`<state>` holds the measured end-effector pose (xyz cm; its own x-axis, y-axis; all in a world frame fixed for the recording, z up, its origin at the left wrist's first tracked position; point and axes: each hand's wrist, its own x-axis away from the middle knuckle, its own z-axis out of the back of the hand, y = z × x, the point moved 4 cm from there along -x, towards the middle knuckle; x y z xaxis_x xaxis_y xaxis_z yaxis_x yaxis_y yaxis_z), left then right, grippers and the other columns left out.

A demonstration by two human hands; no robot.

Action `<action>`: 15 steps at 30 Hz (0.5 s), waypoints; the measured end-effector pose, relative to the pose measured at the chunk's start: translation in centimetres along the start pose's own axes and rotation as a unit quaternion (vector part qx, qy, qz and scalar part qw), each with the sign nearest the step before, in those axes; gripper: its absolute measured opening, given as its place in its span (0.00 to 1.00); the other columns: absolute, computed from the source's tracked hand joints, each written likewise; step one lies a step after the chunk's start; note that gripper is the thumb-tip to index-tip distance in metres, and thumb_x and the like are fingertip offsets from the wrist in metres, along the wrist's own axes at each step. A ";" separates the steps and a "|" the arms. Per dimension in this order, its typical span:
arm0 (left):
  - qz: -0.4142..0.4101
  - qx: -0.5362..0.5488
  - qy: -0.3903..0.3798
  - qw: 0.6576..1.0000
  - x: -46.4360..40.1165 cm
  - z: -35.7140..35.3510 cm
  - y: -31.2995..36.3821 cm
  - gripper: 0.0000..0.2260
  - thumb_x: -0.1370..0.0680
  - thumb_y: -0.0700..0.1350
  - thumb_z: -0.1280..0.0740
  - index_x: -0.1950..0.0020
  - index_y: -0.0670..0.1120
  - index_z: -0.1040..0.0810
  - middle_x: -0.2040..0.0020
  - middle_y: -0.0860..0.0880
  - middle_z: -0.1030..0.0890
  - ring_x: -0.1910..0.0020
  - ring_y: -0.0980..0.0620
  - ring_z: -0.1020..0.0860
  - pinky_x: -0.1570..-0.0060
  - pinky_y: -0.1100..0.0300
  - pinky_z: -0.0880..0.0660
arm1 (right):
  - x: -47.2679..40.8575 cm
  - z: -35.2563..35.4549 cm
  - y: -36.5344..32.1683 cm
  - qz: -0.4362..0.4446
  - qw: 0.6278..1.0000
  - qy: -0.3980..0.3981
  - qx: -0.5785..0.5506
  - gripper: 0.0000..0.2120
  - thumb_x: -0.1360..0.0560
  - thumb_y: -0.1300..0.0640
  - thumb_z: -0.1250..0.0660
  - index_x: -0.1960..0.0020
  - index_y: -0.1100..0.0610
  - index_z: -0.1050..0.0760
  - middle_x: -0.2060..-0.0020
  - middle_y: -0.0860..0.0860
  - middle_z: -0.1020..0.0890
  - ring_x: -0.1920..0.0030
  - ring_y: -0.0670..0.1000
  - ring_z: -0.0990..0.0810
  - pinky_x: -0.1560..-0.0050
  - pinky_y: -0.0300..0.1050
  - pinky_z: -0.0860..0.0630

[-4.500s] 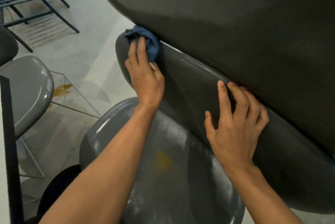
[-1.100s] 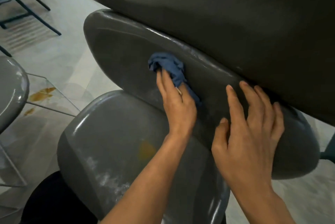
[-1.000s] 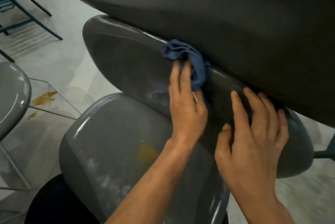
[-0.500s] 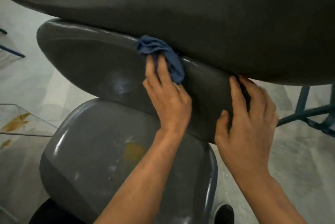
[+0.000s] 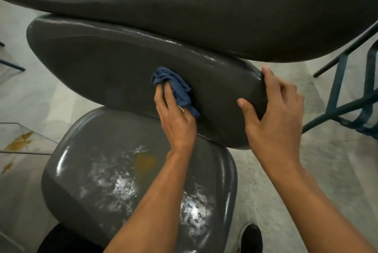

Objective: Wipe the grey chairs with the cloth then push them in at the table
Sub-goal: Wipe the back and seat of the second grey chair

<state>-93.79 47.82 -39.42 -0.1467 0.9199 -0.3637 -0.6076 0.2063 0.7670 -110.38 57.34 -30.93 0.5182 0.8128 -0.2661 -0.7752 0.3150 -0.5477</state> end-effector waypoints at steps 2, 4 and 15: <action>-0.011 0.039 0.032 0.999 0.2 -0.5 2.8 0.27 0.23 0.33 0.44 0.22 0.37 0.35 0.22 0.37 0.37 0.26 0.43 0.34 0.26 0.54 0.34 | 0.0 0.3 0.4 -0.005 1.000 -0.016 -0.021 0.33 0.21 0.50 0.30 0.21 0.50 0.39 0.34 0.53 0.30 0.36 0.53 0.32 0.34 0.53 0.29; -0.049 0.053 0.034 0.997 1.3 -1.1 5.3 0.25 0.22 0.33 0.43 0.23 0.36 0.34 0.23 0.35 0.36 0.31 0.42 0.32 0.30 0.65 0.40 | -0.2 0.6 0.5 -0.001 0.999 -0.028 -0.038 0.32 0.21 0.51 0.30 0.21 0.49 0.39 0.35 0.52 0.29 0.35 0.52 0.32 0.33 0.50 0.30; 0.055 0.207 -0.241 0.947 6.3 2.1 3.1 0.27 0.24 0.35 0.34 0.27 0.52 0.28 0.28 0.53 0.32 0.28 0.57 0.29 0.30 0.57 0.28 | 6.8 0.6 0.1 -0.097 0.958 -0.075 -0.259 0.22 0.20 0.62 0.34 0.27 0.50 0.27 0.42 0.43 0.24 0.45 0.41 0.22 0.44 0.32 0.24</action>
<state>-94.97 54.96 -38.22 0.2417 0.9684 -0.0620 -0.2370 0.1209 0.9640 -107.14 63.24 -32.30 0.5464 0.8371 -0.0249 -0.3664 0.2122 -0.9060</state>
